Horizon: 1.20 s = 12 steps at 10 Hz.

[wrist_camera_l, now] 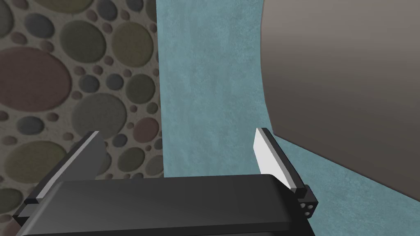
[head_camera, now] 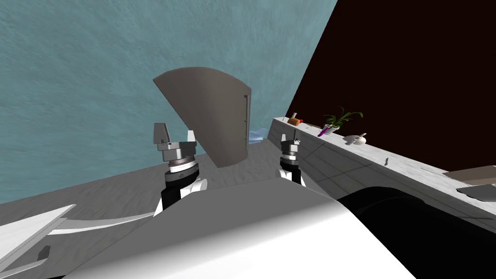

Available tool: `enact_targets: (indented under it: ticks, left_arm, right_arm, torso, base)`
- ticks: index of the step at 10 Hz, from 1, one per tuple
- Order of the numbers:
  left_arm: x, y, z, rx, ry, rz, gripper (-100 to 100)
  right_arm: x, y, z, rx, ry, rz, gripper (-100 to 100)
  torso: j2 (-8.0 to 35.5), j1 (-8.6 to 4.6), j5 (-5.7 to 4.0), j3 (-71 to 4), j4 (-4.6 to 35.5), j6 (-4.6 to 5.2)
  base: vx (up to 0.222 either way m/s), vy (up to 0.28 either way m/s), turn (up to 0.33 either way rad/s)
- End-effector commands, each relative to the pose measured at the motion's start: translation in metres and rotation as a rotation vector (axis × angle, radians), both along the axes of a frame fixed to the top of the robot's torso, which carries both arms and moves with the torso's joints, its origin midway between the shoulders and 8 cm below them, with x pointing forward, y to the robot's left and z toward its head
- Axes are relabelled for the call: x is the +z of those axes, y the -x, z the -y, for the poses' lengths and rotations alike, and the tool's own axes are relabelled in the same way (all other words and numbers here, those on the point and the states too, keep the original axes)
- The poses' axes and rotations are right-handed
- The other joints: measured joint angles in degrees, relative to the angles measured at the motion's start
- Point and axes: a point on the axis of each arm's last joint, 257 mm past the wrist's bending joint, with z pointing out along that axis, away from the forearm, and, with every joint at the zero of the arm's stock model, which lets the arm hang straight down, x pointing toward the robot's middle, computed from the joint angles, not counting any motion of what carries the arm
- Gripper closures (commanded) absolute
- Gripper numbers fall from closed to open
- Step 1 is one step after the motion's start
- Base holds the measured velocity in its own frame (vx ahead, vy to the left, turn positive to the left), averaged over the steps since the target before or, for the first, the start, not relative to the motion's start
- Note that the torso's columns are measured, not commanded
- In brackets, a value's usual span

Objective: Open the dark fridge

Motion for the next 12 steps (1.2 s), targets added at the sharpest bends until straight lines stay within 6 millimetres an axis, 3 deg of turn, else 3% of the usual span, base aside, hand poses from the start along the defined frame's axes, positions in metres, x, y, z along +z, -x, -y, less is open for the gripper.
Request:
enact_targets:
  ticks: [1,9,10,12]
  left_arm:
    - [0.0000,0.0000,0.0000,0.000,0.000,0.000,0]
    - [0.0001,0.0001,0.0000,0.000,0.000,0.000,0]
    - [-0.0002,-0.0018,0.0042,-0.013,-0.030,-0.011,-100]
    - [-0.0007,-0.0061,0.0092,-0.029,-0.071,-0.032,-100]
  right_arm:
    - [0.0000,0.0000,0.0000,0.000,0.000,0.000,0]
    - [0.0002,0.0001,0.0000,0.000,0.000,0.000,0]
    - [0.0002,0.0001,0.0000,0.000,0.000,0.000,0]
    - [-0.0001,0.0000,0.0000,0.000,0.000,0.000,0]
  torso:
    - [2.32,0.00,0.00,-4.67,2.35,0.00]
    - [35.39,0.00,0.00,-70.73,35.37,0.00]
    - [39.62,0.00,0.00,-79.19,39.60,0.00]
    - [42.03,0.00,0.00,-84.29,42.04,0.00]
  base:
    - [0.000,0.000,0.000]
    - [0.000,0.000,0.000]
    - [0.014,-0.005,-0.044]
    - [0.025,-0.007,-0.066]
